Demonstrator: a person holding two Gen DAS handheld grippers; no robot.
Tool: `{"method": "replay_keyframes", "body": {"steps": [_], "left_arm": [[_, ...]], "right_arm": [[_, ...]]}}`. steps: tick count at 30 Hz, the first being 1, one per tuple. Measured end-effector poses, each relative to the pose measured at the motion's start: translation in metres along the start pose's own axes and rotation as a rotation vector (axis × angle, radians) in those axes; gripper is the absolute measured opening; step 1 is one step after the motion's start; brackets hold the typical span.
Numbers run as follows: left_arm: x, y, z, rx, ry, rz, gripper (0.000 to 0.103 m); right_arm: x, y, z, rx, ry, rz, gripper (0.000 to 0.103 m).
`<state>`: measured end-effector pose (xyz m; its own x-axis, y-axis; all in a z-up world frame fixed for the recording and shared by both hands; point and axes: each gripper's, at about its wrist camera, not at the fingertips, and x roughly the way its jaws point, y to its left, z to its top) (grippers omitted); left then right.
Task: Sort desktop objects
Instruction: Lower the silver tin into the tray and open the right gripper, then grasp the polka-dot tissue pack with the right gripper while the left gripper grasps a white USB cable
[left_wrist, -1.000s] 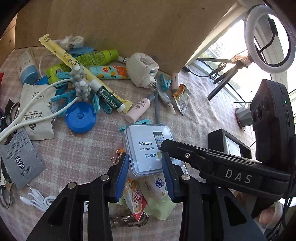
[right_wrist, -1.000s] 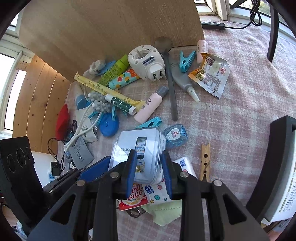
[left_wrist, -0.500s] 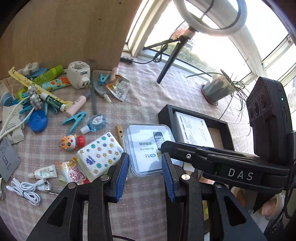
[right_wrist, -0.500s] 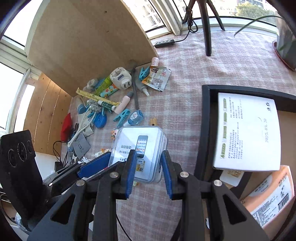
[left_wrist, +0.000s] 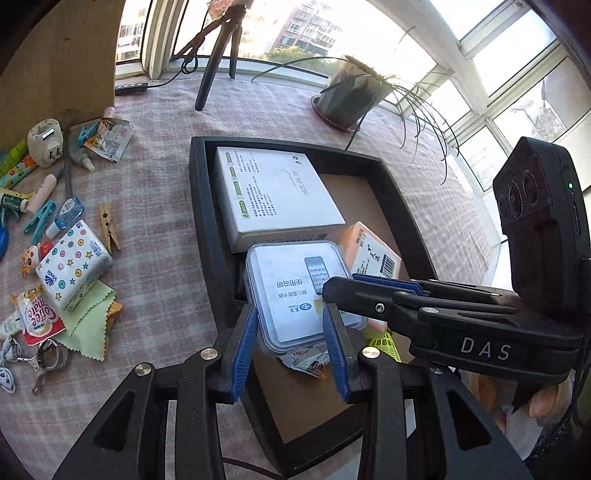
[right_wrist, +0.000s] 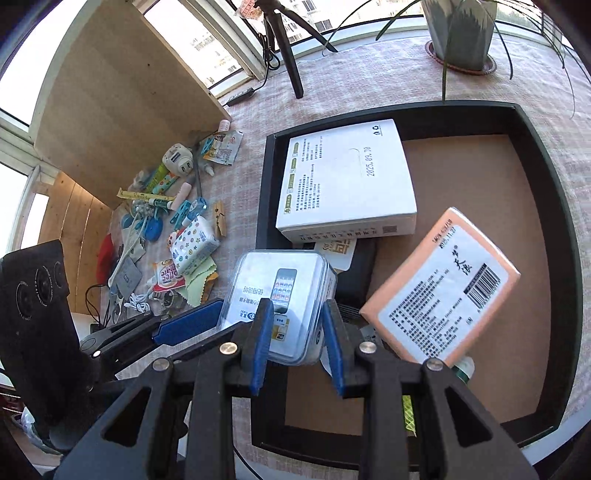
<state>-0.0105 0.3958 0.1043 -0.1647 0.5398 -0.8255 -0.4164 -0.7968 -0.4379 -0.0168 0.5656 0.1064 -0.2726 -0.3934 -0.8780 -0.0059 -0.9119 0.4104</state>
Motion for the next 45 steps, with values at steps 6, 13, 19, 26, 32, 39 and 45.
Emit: {"method": "replay_keyframes", "body": {"steps": [6,13,19,26,32,39,45], "left_arm": [[0.009,-0.018,-0.008,0.051,0.035,-0.011,0.034],[0.013,-0.027,-0.013,0.082,0.058,-0.022,0.034],[0.012,-0.025,-0.015,0.071,0.056,-0.042,0.031],[0.005,-0.017,-0.013,0.054,0.034,-0.034,0.030],[-0.003,0.007,-0.014,-0.004,0.017,-0.002,0.030],[-0.025,0.066,-0.024,-0.137,-0.019,0.070,0.030],[-0.061,0.145,-0.045,-0.309,-0.065,0.150,0.030]], "right_arm": [[-0.006,-0.021,-0.015,0.055,-0.014,-0.002,0.028],[-0.011,-0.030,-0.026,0.071,-0.013,0.000,0.028],[-0.016,-0.034,-0.029,0.085,-0.025,0.019,0.028],[-0.018,-0.023,-0.023,0.043,-0.037,0.011,0.028],[-0.007,-0.004,-0.020,-0.010,-0.013,0.019,0.028],[0.012,0.037,-0.009,-0.126,0.021,0.034,0.028],[0.043,0.089,-0.002,-0.284,0.084,0.048,0.031]]}}
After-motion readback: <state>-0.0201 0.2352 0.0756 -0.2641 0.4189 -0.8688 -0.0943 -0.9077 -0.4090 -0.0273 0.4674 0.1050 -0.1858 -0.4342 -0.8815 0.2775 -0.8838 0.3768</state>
